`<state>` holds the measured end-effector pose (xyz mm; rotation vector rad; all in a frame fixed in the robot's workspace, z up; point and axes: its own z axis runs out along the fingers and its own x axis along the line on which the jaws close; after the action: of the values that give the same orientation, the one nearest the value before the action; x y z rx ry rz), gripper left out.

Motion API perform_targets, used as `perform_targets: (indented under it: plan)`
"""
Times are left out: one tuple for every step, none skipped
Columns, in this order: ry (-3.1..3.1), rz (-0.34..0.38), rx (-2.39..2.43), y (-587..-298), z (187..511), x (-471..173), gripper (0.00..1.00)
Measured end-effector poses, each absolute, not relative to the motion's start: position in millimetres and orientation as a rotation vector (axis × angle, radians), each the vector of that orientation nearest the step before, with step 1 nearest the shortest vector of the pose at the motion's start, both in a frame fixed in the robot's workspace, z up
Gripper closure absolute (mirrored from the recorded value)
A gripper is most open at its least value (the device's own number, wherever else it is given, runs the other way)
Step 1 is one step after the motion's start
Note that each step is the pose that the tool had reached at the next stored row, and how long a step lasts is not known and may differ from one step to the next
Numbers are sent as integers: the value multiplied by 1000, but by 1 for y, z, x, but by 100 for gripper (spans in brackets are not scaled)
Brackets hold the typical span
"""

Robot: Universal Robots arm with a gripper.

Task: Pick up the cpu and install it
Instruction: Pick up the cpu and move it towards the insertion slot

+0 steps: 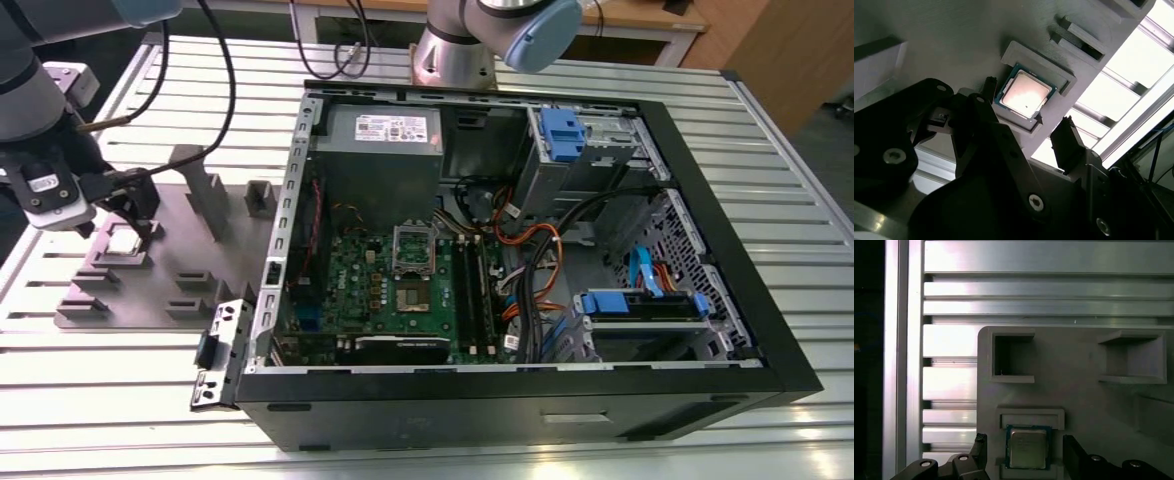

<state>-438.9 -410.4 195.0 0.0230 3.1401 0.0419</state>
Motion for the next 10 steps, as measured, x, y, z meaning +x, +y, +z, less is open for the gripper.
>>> perform_targets:
  plan:
    - [3140,42,23,-410,195,-439,30]
    - [3141,43,23,-410,194,-438,30]
    - [3141,43,23,-410,194,-438,30]
    - [3142,44,23,-411,193,-438,30]
    - [3142,44,23,-411,193,-438,30]
    - [3143,44,23,-411,192,-438,30]
    - [3145,44,23,-411,191,-438,30]
    - [3147,44,23,-411,189,-438,30]
    - [3149,44,23,-411,188,-438,30]
    - [3150,44,23,-411,187,-438,30]
